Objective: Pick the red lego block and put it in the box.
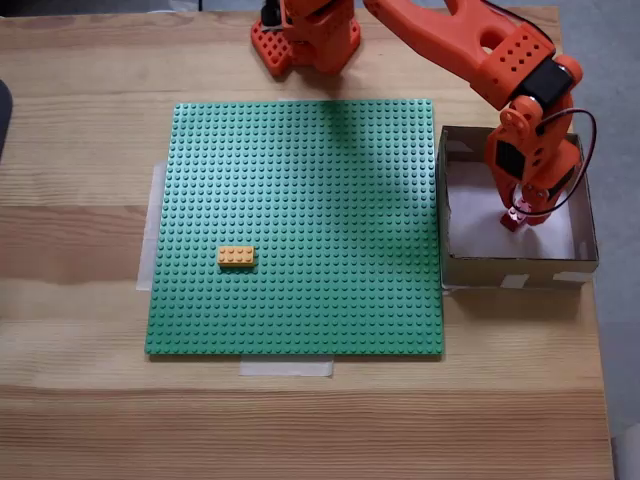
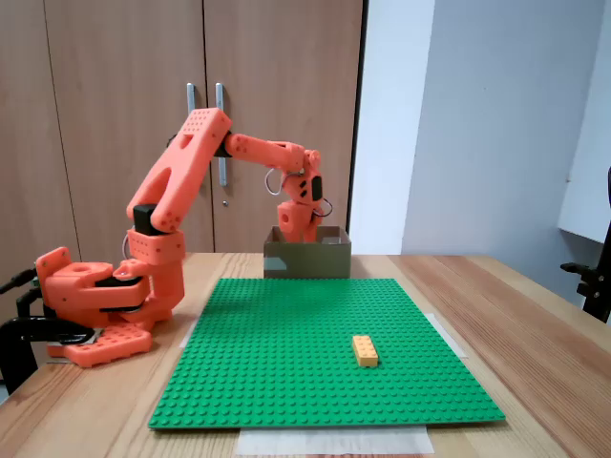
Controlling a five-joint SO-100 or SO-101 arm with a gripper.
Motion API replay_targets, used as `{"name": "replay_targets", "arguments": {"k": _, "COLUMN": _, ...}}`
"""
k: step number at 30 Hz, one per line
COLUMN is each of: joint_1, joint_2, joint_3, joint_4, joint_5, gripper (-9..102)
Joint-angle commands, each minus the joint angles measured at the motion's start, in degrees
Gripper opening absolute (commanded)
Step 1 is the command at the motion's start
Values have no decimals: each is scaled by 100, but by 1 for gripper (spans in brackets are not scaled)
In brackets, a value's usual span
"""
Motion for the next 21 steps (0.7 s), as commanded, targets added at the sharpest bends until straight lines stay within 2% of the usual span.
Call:
{"name": "replay_targets", "arguments": {"k": 1, "joint_1": 79, "joint_2": 114, "joint_3": 18, "joint_4": -88, "joint_5": -35, "gripper": 16}}
{"name": "replay_targets", "arguments": {"k": 10, "joint_1": 325, "joint_2": 1283, "joint_3": 694, "joint_4": -633, "joint_5": -132, "gripper": 11}}
{"name": "replay_targets", "arguments": {"k": 21, "joint_1": 633, "joint_2": 3841, "joint_3": 2681, "joint_4": -1450, "joint_5": -686, "gripper": 6}}
